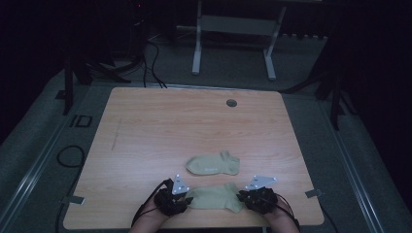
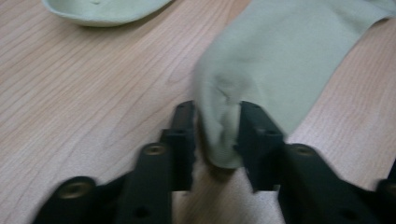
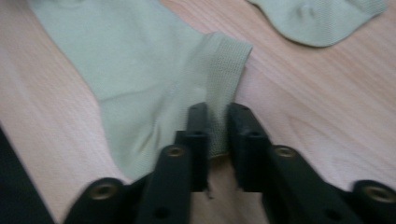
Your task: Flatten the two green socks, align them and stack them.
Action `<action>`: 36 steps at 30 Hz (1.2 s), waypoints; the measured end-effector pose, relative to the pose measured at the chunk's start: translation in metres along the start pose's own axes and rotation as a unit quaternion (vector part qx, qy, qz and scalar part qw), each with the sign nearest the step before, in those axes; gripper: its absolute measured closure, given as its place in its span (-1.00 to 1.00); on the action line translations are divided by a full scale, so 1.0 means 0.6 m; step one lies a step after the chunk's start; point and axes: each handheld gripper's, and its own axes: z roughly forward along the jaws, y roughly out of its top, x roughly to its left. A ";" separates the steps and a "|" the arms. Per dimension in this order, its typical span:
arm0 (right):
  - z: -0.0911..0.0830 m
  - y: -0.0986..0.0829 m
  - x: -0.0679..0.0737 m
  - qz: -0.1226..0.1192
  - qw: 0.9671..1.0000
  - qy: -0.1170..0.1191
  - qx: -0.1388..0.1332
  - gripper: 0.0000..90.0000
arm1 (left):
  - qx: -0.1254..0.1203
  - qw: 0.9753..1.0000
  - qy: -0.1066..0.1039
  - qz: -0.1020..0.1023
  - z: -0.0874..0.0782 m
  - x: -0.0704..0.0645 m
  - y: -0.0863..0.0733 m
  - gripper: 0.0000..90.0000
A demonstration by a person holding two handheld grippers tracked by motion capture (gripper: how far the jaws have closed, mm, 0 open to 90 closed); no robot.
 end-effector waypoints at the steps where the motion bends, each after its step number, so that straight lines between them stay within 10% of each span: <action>1: 0.000 0.000 0.001 -0.003 1.000 -0.002 -0.001 0.82 | -0.002 1.000 -0.001 -0.001 0.000 -0.001 -0.001 0.61; 5: 0.000 -0.004 0.005 -0.002 1.000 -0.006 -0.008 0.86 | -0.010 1.000 0.001 -0.002 0.001 -0.005 -0.002 0.90; 19: -0.034 0.011 0.001 0.023 0.999 -0.013 -0.046 0.87 | -0.038 0.999 0.002 -0.036 -0.017 0.008 0.003 0.94; 36: -0.071 0.102 -0.052 0.019 0.996 -0.031 -0.082 0.87 | -0.075 0.996 0.033 -0.036 -0.068 0.057 0.092 0.94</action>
